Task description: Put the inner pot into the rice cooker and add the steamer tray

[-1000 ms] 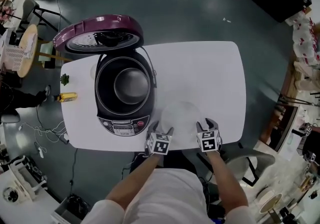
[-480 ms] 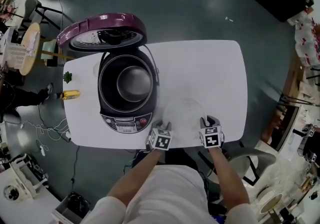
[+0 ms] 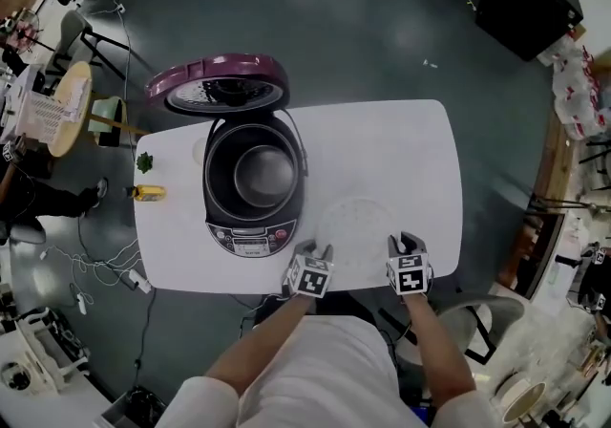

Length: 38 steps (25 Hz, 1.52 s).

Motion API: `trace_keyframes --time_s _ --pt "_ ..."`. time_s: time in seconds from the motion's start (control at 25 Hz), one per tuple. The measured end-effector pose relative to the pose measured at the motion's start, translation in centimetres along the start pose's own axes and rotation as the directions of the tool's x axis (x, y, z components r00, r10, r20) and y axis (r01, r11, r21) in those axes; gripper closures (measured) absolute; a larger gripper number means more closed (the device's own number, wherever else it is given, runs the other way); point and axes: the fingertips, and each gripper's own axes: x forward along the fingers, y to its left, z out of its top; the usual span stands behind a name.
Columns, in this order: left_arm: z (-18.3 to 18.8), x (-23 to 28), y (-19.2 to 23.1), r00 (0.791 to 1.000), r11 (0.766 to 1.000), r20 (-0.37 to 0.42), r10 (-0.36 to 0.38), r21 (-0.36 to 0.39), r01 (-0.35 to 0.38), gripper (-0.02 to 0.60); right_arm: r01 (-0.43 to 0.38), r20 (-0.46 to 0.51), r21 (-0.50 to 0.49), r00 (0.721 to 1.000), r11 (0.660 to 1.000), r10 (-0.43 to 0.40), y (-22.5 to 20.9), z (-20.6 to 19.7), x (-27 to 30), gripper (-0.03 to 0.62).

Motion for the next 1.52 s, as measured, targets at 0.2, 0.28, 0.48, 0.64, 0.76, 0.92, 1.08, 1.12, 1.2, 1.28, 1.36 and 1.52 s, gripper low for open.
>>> trace_keyframes --time_s 0.2,0.28,0.48,0.64,0.76,0.92,1.08,1.12,1.2,1.28,1.36,1.52 --pt "1.0 -2.4 -0.5 0.999 1.000 0.037 -0.011 0.004 0.011 0.446 0.016 0.059 -0.004 0.998 1.000 -0.016 0.3 1.7 -2.4 0.507" --pt "1.3 -3.5 -0.8 0.998 1.000 0.053 -0.019 0.001 0.019 0.446 0.022 0.083 -0.010 0.996 1.000 -0.021 0.5 2.3 -3.6 0.508" --pt "2.0 -6.4 -1.7 0.995 0.999 0.085 -0.042 -0.011 0.043 0.451 0.042 0.140 -0.027 0.989 0.999 -0.038 0.8 4.2 -6.1 0.519" --pt "2.4 -8.4 -1.8 0.993 0.999 0.116 -0.034 -0.018 0.036 0.451 0.043 0.177 -0.033 0.983 0.999 -0.036 1.4 5.7 -7.5 0.526" --pt "2.9 -9.9 -1.3 0.989 1.000 0.149 -0.024 -0.016 0.027 0.448 0.044 0.199 -0.048 0.979 0.998 -0.033 2.1 7.0 -8.4 0.528" --pt "4.1 -12.1 0.2 0.981 1.000 0.195 0.004 -0.015 -0.001 0.449 0.036 0.242 -0.066 0.970 0.997 -0.019 3.5 9.6 -9.0 0.526" --pt "5.2 -14.4 2.1 0.972 0.999 0.233 0.034 -0.029 -0.028 0.450 0.036 0.275 -0.087 0.961 0.996 -0.011 5.2 12.3 -9.3 0.526" --pt "5.4 -14.9 2.7 0.970 0.999 0.240 0.040 -0.032 -0.033 0.451 0.036 0.281 -0.092 0.960 0.995 -0.009 5.6 13.0 -9.4 0.526" --pt "5.7 -15.8 3.7 0.966 0.998 0.252 0.050 -0.039 -0.041 0.451 0.035 0.293 -0.105 0.956 0.994 -0.003 6.6 14.2 -9.5 0.526" --pt "5.9 -16.6 4.6 0.963 0.998 0.262 0.058 -0.043 -0.048 0.451 0.035 0.304 -0.119 0.953 0.992 0.003 7.5 15.3 -9.6 0.526" --pt "6.2 -17.3 5.7 0.960 0.998 0.272 0.063 -0.045 -0.053 0.453 0.038 0.314 -0.132 0.949 0.990 0.005 8.4 16.4 -9.8 0.526" --pt "6.8 -18.9 7.9 0.953 0.997 0.294 0.072 -0.054 -0.058 0.454 0.041 0.328 -0.151 0.945 0.988 0.011 10.5 18.5 -9.7 0.525"
